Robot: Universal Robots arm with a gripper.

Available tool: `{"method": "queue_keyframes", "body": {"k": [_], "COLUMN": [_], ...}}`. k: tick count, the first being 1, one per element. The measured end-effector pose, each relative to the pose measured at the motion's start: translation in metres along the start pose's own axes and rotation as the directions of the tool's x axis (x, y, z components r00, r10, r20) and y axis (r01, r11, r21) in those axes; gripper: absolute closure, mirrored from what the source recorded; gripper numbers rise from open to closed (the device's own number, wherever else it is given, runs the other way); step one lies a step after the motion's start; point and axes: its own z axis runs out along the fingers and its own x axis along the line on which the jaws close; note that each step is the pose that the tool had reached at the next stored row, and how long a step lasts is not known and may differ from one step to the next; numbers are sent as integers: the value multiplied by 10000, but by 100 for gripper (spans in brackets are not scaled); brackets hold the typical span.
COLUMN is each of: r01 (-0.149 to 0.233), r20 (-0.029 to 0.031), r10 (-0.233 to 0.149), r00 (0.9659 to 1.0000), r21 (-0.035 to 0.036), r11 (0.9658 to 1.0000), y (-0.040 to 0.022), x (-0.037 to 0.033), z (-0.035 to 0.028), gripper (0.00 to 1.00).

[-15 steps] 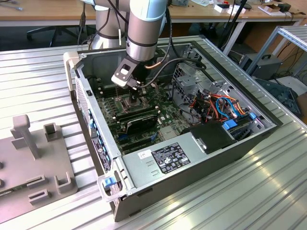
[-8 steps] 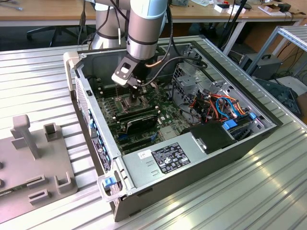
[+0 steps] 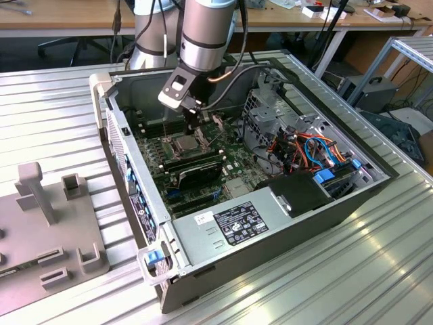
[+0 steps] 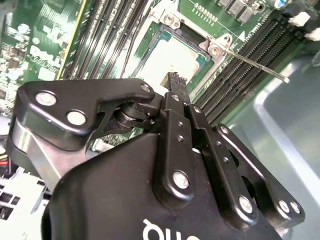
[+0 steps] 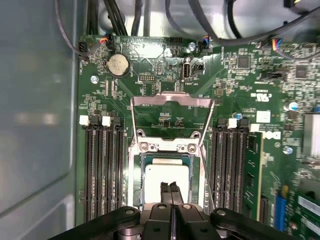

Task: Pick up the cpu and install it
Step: 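Place the cpu into insertion slot, then close the cpu cover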

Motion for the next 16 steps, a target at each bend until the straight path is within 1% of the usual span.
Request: {"method": "queue_keyframes", "body": {"k": [5,7,16], "r01": [1,0,0], "r20": [11,16,15], "r10": [-1,0,0], "r00": [10000,10000,10000], "r21": [0,-1,-1], "r11": [10000,10000,10000], "y": [1,1,2], "x": [-1,-1,-1], "z": [-109,-137,-150], "gripper": [89,89,89]}}
